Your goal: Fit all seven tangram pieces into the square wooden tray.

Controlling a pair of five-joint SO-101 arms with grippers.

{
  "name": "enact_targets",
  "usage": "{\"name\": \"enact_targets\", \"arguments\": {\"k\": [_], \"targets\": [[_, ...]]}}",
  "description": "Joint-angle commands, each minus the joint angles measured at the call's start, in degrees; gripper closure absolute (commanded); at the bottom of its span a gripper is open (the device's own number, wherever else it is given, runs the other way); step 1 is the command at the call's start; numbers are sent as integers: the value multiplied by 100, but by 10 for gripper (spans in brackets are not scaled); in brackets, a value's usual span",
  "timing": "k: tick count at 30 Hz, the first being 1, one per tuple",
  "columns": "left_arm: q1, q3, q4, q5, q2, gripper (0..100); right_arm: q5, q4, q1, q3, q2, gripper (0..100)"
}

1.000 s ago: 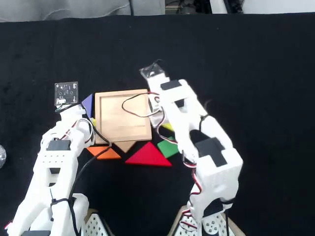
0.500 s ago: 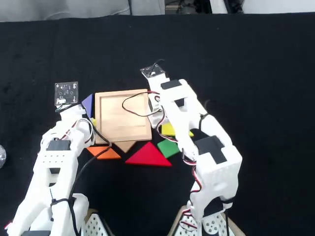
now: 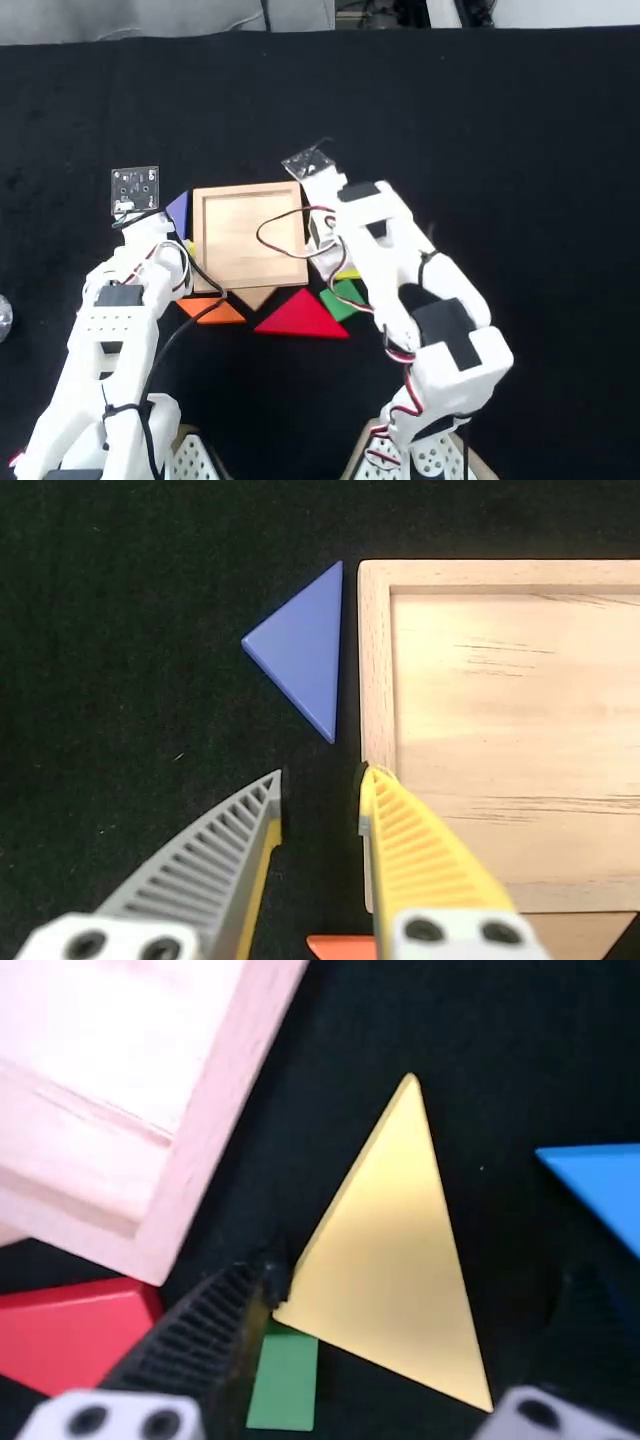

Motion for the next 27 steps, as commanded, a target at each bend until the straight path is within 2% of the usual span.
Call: {"name": "enact_targets", "arguments": {"k": [1,8,13,22,27], "targets": [[31,-57,-114,26,-62,863,325,-35,-88,4,-189,592],[31,-57,-97,26,-62,863,879,273,-123,-215,-22,590],[31,-66,-88,26,-62,863,949,246,-378,66,-277,588],[31,-75,-79,26,-62,863,1626,334,79,136,-295,588],[31,-92,-79,26,-62,863,1934,466,70,242,-295,588]]}}
